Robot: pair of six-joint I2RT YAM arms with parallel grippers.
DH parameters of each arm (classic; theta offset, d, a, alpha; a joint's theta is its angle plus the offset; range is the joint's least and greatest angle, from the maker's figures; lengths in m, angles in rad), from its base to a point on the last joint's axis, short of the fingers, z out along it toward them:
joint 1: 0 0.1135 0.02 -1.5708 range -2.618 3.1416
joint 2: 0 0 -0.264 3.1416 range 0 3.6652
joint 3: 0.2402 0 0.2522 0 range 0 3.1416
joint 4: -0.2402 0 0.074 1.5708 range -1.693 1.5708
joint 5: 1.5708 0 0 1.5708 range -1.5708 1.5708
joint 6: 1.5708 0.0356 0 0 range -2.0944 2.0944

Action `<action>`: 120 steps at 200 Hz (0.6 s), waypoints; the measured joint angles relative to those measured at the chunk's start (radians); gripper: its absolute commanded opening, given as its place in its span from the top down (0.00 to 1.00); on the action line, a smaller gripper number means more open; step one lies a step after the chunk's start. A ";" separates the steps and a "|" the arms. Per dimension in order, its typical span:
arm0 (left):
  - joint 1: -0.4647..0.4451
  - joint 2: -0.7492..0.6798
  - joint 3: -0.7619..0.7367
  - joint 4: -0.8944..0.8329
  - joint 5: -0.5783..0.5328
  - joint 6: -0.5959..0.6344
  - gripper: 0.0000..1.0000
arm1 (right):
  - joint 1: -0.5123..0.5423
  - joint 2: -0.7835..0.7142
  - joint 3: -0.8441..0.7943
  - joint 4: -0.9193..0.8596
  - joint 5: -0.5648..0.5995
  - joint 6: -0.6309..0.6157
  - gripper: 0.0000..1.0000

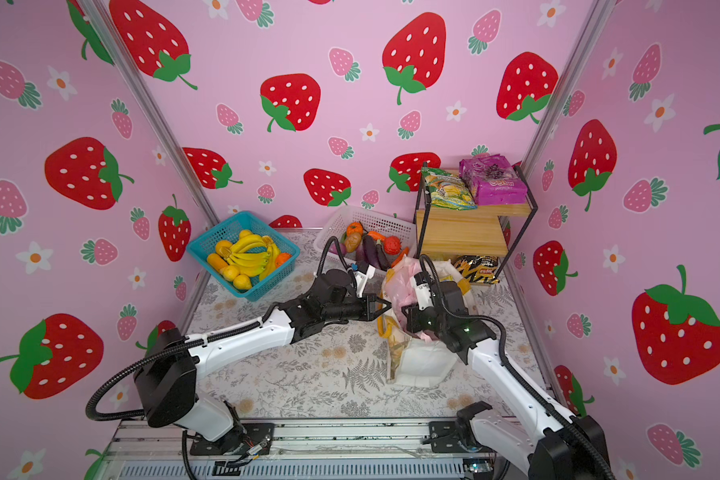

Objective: Place the mixed food into the grocery bags and tie them
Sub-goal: 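Lower the pink bag into the white tote with the right gripper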

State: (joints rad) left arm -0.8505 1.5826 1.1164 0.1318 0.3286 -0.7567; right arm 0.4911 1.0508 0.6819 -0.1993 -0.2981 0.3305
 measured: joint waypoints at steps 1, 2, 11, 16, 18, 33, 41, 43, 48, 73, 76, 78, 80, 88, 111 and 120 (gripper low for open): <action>0.000 0.000 -0.001 0.001 0.000 0.000 1.00 | 0.000 0.001 -0.001 0.003 0.000 0.001 0.96; 0.000 0.000 -0.001 0.001 0.000 0.000 1.00 | 0.001 0.001 -0.003 0.006 -0.001 0.001 0.95; 0.003 -0.002 -0.009 0.008 0.000 0.000 1.00 | 0.006 0.005 -0.018 0.036 -0.003 0.006 0.91; 0.004 -0.003 -0.013 0.010 -0.001 0.000 1.00 | 0.007 0.006 -0.024 0.048 -0.003 0.007 0.86; 0.005 -0.004 -0.015 0.012 -0.002 0.000 1.00 | 0.008 0.006 -0.026 0.052 -0.002 0.010 0.84; 0.007 -0.009 -0.027 0.027 -0.003 0.000 1.00 | 0.009 0.000 -0.030 0.061 0.000 0.008 0.72; 0.008 -0.011 -0.031 0.029 -0.003 0.001 1.00 | 0.009 -0.010 -0.030 0.057 0.002 0.002 0.64; 0.008 -0.011 -0.032 0.031 -0.003 0.001 1.00 | 0.009 -0.012 -0.030 0.056 0.003 -0.006 0.62; 0.009 -0.013 -0.034 0.033 -0.002 0.000 1.00 | 0.009 -0.023 -0.030 0.049 0.007 -0.003 0.58; 0.014 -0.020 -0.048 0.042 0.002 0.001 1.00 | 0.011 -0.090 0.014 -0.031 0.049 -0.022 0.49; 0.014 -0.020 -0.049 0.044 0.002 0.001 1.00 | 0.011 -0.095 0.024 -0.042 0.058 -0.027 0.49; 0.015 -0.020 -0.050 0.044 0.002 0.001 1.00 | 0.011 -0.100 0.033 -0.049 0.064 -0.030 0.46; 0.015 -0.020 -0.050 0.046 0.003 0.001 1.00 | 0.011 -0.102 0.038 -0.054 0.069 -0.030 0.45; 0.017 -0.021 -0.055 0.050 0.003 0.001 1.00 | 0.010 -0.113 0.075 -0.078 0.098 -0.042 0.44; 0.019 -0.021 -0.062 0.056 0.004 0.001 1.00 | 0.008 -0.112 0.172 -0.104 0.175 -0.064 0.43; 0.020 -0.022 -0.063 0.058 0.004 0.001 1.00 | 0.005 -0.099 0.200 -0.103 0.195 -0.071 0.44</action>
State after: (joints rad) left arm -0.8307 1.5604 1.0534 0.1902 0.3328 -0.7559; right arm 0.4961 0.9516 0.8814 -0.3023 -0.1028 0.2600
